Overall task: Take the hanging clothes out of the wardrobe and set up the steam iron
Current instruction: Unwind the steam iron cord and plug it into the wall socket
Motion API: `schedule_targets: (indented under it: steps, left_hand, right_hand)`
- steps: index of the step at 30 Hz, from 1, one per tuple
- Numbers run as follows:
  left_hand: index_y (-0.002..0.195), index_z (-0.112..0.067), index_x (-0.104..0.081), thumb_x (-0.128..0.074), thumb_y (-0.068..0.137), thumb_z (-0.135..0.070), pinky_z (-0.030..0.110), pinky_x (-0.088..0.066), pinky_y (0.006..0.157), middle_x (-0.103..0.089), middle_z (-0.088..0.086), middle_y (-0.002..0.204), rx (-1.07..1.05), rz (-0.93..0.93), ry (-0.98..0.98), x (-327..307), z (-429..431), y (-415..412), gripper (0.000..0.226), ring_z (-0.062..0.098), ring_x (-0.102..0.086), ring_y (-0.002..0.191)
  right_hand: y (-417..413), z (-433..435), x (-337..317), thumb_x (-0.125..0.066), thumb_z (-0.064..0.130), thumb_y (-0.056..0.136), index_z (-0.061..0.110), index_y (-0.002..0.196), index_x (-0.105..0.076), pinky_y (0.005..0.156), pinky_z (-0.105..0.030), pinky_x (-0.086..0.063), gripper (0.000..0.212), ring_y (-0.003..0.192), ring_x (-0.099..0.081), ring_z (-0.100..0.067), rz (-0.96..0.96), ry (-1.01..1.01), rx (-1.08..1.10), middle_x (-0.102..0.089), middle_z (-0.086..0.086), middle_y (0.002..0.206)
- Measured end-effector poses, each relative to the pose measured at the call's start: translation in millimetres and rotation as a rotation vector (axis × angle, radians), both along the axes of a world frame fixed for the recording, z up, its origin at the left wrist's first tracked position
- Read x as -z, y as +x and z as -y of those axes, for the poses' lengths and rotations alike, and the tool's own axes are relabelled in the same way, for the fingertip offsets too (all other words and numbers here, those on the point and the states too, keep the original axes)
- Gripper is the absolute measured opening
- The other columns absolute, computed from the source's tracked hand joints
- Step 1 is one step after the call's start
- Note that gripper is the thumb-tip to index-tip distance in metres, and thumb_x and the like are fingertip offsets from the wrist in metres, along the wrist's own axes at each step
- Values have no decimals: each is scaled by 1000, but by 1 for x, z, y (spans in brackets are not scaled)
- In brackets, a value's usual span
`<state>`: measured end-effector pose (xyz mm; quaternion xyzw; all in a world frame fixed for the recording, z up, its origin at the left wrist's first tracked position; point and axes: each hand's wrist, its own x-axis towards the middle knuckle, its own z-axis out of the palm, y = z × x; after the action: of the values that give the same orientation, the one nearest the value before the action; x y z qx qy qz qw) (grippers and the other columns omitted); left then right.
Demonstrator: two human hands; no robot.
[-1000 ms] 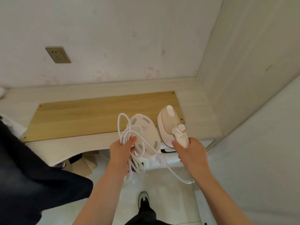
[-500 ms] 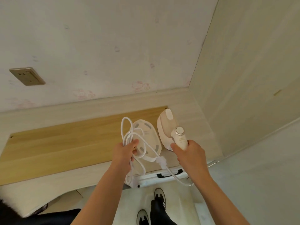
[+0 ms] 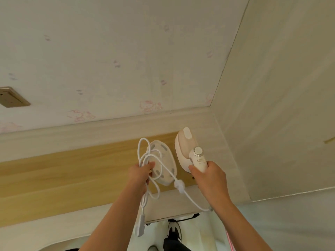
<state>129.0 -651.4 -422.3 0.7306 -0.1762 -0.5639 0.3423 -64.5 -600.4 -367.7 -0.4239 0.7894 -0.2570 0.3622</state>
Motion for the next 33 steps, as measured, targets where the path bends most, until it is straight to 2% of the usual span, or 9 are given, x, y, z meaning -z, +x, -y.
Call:
schedule_targets:
  steps: [5, 11, 17, 22, 27, 33]
  left_hand:
    - [101, 6, -63, -71, 84, -11, 24, -34, 39, -59, 17, 73, -10, -7, 34, 12, 11, -6, 25, 18, -42, 41]
    - [96, 4, -61, -71, 83, -10, 25, -36, 40, -60, 20, 78, 12, -1, 61, 23, 17, -8, 21, 19, -44, 44]
    - [93, 4, -62, -70, 82, -5, 28, -41, 47, -65, 23, 84, 84, -9, 78, 30, 12, -2, 16, 24, -55, 57]
    - [96, 2, -67, -69, 83, -7, 26, -40, 45, -70, 24, 92, 112, -17, 80, 27, 9, 9, 16, 23, -58, 59]
    - [98, -5, -68, -66, 86, -7, 24, -37, 40, -69, 16, 92, 69, -32, 47, 19, 2, 28, 12, 26, -69, 83]
    - [95, -4, -66, -67, 87, -9, 21, -33, 35, -68, 13, 89, -2, -70, 37, 8, -18, 60, 10, 24, -68, 75]
  right_hand:
    - [-4, 13, 4, -67, 41, 78, 15, 87, -60, 56, -29, -48, 29, 69, -63, -14, -3, 8, -17, -67, 1, 78]
    - [-3, 19, 13, -67, 44, 77, 16, 86, -59, 61, -34, -53, 30, 70, -64, -15, -18, 30, -7, -66, 2, 78]
    - [3, 16, 18, -67, 41, 78, 14, 83, -58, 51, -26, -41, 30, 66, -60, -14, -25, 52, 16, -64, 0, 76]
    - [14, 14, 18, -66, 40, 80, 12, 85, -58, 49, -24, -36, 30, 64, -57, -13, -33, 56, 24, -61, 0, 75]
    - [28, 12, 18, -67, 40, 80, 12, 85, -58, 49, -23, -34, 29, 64, -56, -12, -27, 52, 11, -61, 1, 75]
    - [57, 10, 23, -67, 41, 80, 13, 86, -58, 49, -23, -35, 30, 66, -57, -9, -20, 57, -36, -61, 3, 76]
